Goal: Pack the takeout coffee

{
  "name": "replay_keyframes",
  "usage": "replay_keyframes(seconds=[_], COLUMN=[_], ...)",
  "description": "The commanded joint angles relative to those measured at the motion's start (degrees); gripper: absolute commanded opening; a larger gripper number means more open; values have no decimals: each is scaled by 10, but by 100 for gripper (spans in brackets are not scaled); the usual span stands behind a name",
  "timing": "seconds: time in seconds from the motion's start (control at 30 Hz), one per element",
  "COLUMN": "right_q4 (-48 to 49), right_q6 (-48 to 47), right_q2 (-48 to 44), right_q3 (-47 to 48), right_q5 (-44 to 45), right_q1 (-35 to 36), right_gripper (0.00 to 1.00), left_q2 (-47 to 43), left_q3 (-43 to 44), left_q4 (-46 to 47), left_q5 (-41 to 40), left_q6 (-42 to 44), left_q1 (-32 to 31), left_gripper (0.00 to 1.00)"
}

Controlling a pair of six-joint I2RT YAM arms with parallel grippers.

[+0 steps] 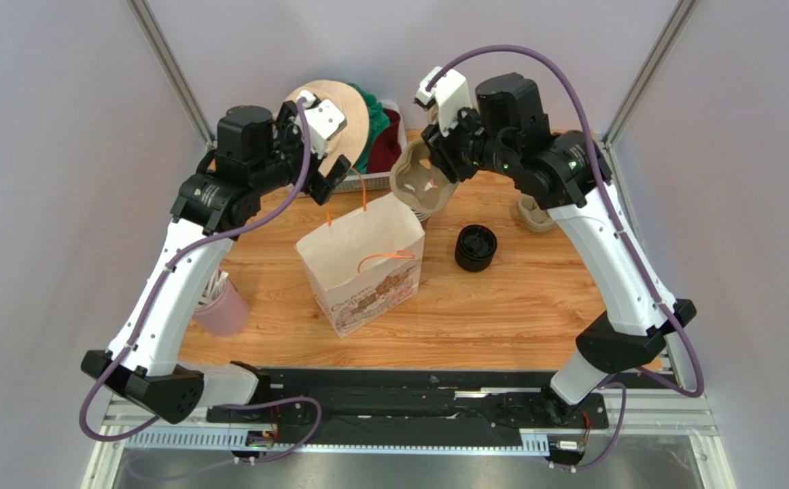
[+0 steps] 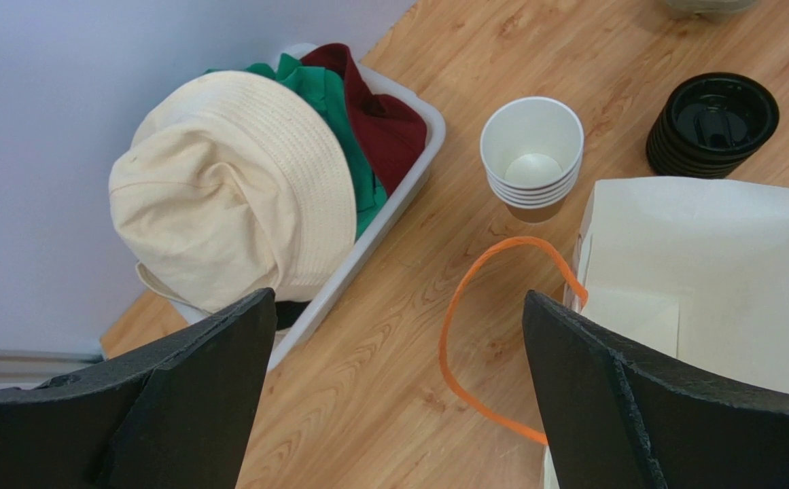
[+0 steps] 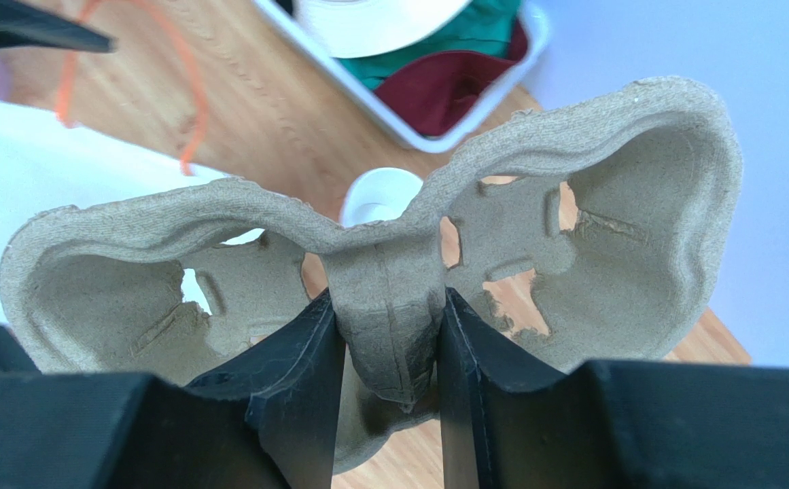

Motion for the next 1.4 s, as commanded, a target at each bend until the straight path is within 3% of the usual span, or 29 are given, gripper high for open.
replay_keyframes(seconds=[0.0,0.2,0.6,0.9,1.13,1.37], right_q4=[-4,3,65,87,111,120], right_q6=[39,73,176,237,256,271], right_q2=[3,2,30,74,53,32], right_q3=[-13,-34,-67,-85,-136,-170], right_q5=[-35,-80,-171,-168,-103,-46], right_q1=[39,72,110,137,152,154], right_gripper=[30,30,30,30,30,30], left_q2=[7,8,13,4,-18,-47], left_q3=[11,-6,-40,-75,-114,-139], left_q4=[23,12,14,35,98,128], left_q5=[119,215,219,210,167,149], left_q6=[-17,1,5,-10,-55,-106], left_q1=[36,63,66,65,65,65], left_gripper=[99,96,76,60,42,34])
